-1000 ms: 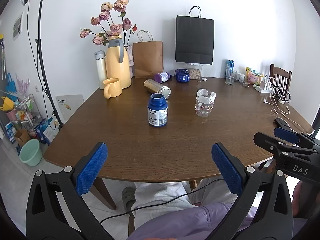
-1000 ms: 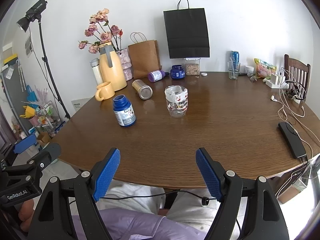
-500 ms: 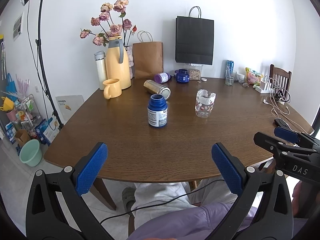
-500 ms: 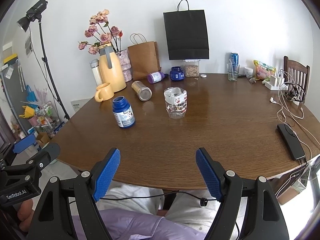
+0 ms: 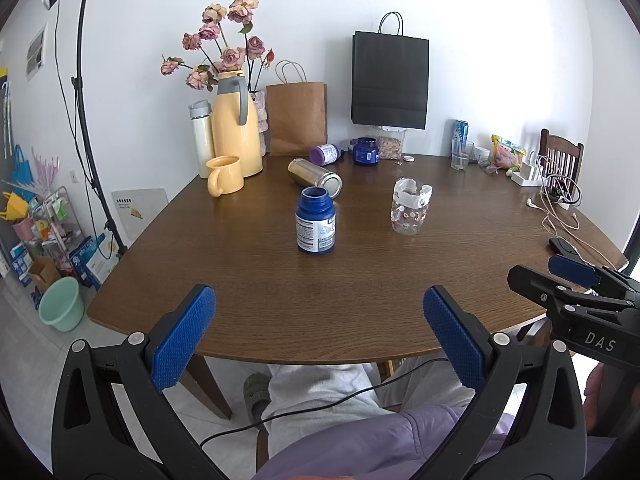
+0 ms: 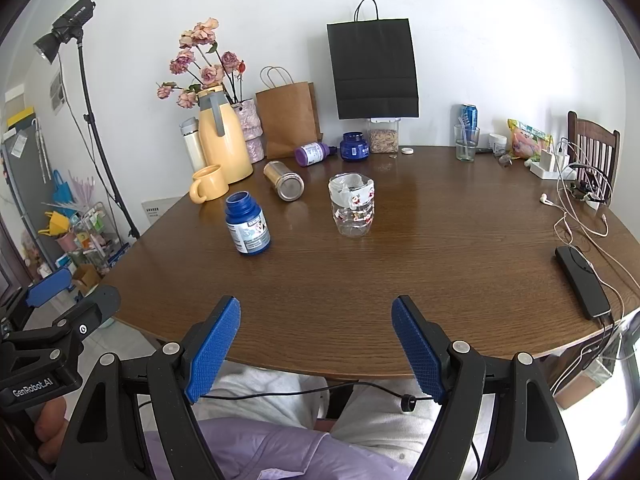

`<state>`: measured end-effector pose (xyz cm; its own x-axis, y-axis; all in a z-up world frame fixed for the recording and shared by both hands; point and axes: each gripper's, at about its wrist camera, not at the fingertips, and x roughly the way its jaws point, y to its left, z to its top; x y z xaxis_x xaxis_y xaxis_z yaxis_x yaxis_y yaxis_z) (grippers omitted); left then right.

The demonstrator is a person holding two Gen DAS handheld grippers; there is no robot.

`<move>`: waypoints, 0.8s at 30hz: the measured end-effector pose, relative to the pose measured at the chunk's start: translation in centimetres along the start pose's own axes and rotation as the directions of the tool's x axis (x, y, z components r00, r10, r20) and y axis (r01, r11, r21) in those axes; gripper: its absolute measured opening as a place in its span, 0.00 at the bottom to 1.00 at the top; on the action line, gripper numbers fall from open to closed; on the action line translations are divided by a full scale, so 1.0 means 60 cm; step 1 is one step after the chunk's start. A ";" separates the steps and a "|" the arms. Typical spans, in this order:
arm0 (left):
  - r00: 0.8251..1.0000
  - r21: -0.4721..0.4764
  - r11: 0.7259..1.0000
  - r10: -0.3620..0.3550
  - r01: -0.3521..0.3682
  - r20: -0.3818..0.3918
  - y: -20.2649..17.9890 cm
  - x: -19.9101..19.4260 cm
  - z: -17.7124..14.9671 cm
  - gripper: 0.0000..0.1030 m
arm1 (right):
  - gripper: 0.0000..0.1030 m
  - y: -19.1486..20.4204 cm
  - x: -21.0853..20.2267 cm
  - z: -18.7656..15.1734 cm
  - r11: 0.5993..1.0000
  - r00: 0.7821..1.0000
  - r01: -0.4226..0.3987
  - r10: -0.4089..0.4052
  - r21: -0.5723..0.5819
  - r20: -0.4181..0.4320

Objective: Flip cup upright

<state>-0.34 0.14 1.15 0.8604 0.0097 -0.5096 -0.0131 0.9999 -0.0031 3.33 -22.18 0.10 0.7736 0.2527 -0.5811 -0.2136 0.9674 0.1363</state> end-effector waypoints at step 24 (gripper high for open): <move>0.996 -0.041 0.999 -0.009 0.006 -0.083 0.041 0.109 0.037 1.00 | 0.79 -0.028 0.114 0.054 0.999 0.996 0.019 -0.022 -0.043 -0.083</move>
<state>6.36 2.71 -0.28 0.8151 -0.0004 -0.5793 -0.0287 0.9987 -0.0410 10.95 -22.00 -1.49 0.7258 0.2286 -0.6488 -0.2247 0.9702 0.0905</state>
